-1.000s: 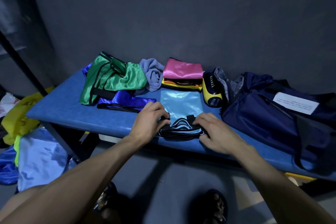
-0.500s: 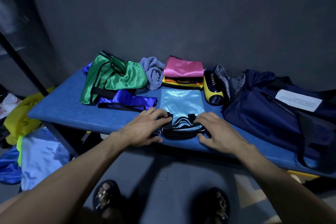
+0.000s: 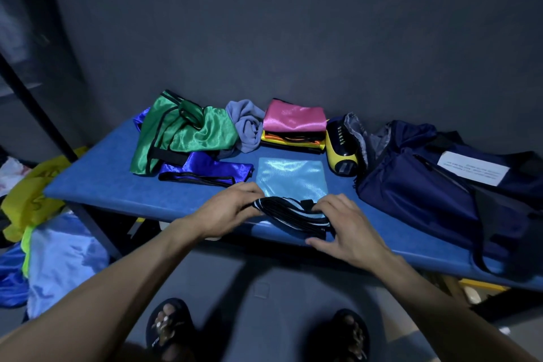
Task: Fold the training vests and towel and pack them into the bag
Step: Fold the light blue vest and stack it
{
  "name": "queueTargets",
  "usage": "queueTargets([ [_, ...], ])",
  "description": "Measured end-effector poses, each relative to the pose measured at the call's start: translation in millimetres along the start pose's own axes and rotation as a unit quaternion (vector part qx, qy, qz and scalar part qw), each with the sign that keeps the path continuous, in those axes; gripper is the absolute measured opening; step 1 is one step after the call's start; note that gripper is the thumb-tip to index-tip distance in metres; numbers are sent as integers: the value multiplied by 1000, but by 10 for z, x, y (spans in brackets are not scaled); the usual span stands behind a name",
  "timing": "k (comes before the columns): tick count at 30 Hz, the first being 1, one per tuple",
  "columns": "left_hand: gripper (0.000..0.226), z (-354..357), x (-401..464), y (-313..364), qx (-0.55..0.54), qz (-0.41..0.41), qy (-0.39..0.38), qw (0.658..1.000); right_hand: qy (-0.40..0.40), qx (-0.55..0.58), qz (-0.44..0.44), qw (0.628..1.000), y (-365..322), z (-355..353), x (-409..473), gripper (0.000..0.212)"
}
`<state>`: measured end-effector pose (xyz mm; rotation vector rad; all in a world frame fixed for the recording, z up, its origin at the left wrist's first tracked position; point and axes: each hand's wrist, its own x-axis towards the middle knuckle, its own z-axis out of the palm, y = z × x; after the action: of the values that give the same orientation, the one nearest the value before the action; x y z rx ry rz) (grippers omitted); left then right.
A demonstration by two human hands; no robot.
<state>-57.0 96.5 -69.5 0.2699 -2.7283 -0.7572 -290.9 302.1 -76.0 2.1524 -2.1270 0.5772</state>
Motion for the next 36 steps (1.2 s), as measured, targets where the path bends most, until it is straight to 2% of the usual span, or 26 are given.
queueTargets([
  [3,19,-51,-60,-16,-67,-13,-19,997,26,18,-14,999,-26,31,-18,36],
  [6,18,-56,-116,25,-114,-39,-23,992,55,70,-7,996,0,72,-47,31],
  [12,34,49,-123,69,-174,-107,24,979,41,224,105,968,-56,-31,-79,19],
  [13,47,71,-112,68,-176,-114,35,977,35,233,131,963,-81,-42,-78,22],
  [15,69,122,-82,66,-186,-129,61,972,24,251,172,952,-118,-36,-72,42],
  [17,64,178,-50,89,-196,-148,86,965,32,260,204,943,-154,-37,-49,58],
  [24,56,280,113,243,-173,-214,178,945,79,282,293,910,-246,-16,147,49],
  [31,62,269,368,314,-112,-297,165,934,82,249,366,893,-228,-47,389,49],
  [36,63,253,473,333,-34,-339,138,930,56,175,425,886,-118,-5,522,56],
])
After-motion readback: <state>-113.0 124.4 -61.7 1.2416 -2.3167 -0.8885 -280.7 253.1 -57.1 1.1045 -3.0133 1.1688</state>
